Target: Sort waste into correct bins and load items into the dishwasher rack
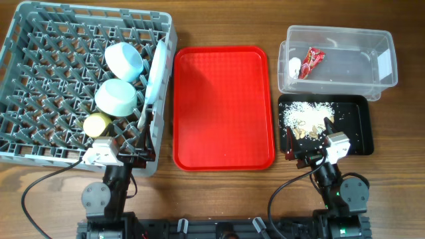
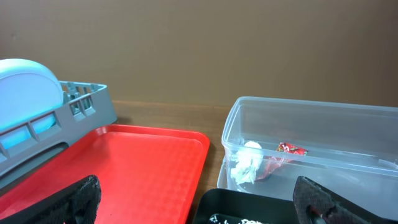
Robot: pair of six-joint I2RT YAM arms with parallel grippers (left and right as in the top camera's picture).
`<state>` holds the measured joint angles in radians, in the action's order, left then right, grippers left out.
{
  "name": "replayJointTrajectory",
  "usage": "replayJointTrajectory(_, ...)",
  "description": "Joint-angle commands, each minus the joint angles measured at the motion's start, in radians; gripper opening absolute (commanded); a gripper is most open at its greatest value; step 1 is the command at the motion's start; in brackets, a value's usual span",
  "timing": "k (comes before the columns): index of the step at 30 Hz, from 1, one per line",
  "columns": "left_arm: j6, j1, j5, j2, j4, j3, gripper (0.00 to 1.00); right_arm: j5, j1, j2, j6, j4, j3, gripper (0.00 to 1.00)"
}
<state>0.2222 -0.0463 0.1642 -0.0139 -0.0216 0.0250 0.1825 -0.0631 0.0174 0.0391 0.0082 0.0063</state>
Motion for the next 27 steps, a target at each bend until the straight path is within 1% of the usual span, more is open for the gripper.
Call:
replayJointTrajectory(1, -0.065, 0.006, -0.016, 0.011, 0.006, -0.019, 1.00, 0.012, -0.007, -0.013, -0.011, 0.006, -0.001, 1.00)
replayJointTrajectory(2, -0.088, 0.006, -0.017, 0.011, -0.013, -0.019, 1.00, 0.012, -0.007, -0.013, -0.011, 0.006, -0.001, 1.00)
replayJointTrajectory(4, -0.089, 0.006, -0.027, 0.011, -0.047, -0.019, 1.00, 0.012, -0.007, -0.013, -0.011, 0.006, -0.001, 1.00)
replayJointTrajectory(27, -0.087, 0.016, -0.031, 0.009, -0.043, -0.019, 1.00, 0.012, -0.007, -0.013, -0.011, 0.006, -0.001, 1.00)
